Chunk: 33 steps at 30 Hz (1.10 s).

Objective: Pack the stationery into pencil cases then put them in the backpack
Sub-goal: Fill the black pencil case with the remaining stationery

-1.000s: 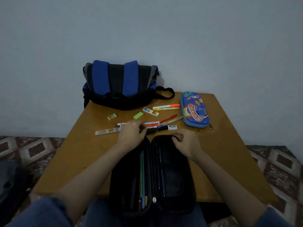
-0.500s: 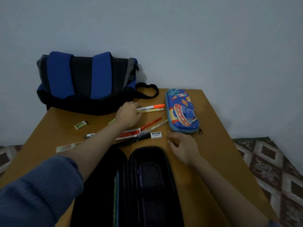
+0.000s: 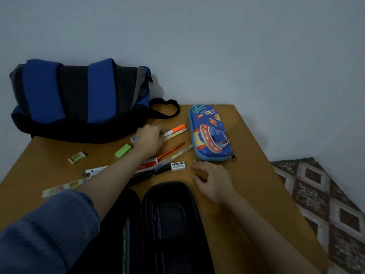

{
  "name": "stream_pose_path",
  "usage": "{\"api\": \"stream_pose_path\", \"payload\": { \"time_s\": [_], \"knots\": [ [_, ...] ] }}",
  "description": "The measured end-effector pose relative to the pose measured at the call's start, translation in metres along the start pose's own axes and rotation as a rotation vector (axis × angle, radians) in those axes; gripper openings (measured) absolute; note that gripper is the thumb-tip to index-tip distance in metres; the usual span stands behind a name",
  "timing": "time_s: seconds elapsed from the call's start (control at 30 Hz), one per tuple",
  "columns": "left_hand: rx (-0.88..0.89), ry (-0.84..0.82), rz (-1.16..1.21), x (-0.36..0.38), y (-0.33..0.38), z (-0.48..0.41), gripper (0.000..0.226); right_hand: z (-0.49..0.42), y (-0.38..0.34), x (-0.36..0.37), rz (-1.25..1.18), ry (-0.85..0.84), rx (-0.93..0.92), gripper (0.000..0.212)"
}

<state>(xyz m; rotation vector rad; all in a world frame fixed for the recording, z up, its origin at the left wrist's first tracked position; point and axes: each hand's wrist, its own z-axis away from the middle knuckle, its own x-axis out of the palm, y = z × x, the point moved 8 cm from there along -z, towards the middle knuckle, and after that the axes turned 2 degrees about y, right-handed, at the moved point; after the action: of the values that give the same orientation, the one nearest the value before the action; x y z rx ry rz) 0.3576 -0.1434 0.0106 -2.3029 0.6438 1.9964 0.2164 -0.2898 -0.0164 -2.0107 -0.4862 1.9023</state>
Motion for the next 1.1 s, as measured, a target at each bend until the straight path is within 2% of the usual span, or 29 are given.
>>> {"api": "stream_pose_path", "payload": {
  "time_s": [0.2, 0.3, 0.43, 0.57, 0.73, 0.83, 1.0, 1.1],
  "knots": [
    [-0.015, -0.13, -0.059, 0.001, -0.002, 0.01, 0.028, 0.003, -0.005, -0.001, 0.016, -0.027, 0.011, 0.043],
    [-0.041, -0.143, -0.066, -0.007, -0.003, 0.019, 0.022, 0.004, -0.007, -0.001, 0.039, -0.053, 0.01, 0.046],
    [-0.097, -0.067, 0.12, -0.042, -0.007, 0.037, 0.024, 0.009, -0.012, -0.003, 0.054, -0.102, 0.024, 0.045],
    [-0.164, -0.035, 0.329, -0.076, -0.016, 0.068, 0.023, 0.009, -0.019, -0.027, 0.026, -0.007, 0.077, 0.04],
    [-0.233, -0.006, 0.475, -0.105, -0.033, 0.134, 0.021, 0.03, -0.064, -0.034, -0.058, 0.03, -0.005, 0.029],
    [-0.319, 0.006, 0.576, -0.111, -0.053, 0.172, 0.017, 0.049, -0.087, -0.024, -0.052, 0.002, -0.025, 0.024],
    [-0.44, 0.015, 0.64, -0.111, -0.08, 0.226, 0.019, 0.072, -0.099, 0.008, -0.014, -0.145, -0.07, 0.031],
    [-0.473, 0.027, 0.667, -0.106, -0.088, 0.251, 0.016, 0.078, -0.1, 0.015, 0.0, -0.148, -0.082, 0.034]
  ]
}}
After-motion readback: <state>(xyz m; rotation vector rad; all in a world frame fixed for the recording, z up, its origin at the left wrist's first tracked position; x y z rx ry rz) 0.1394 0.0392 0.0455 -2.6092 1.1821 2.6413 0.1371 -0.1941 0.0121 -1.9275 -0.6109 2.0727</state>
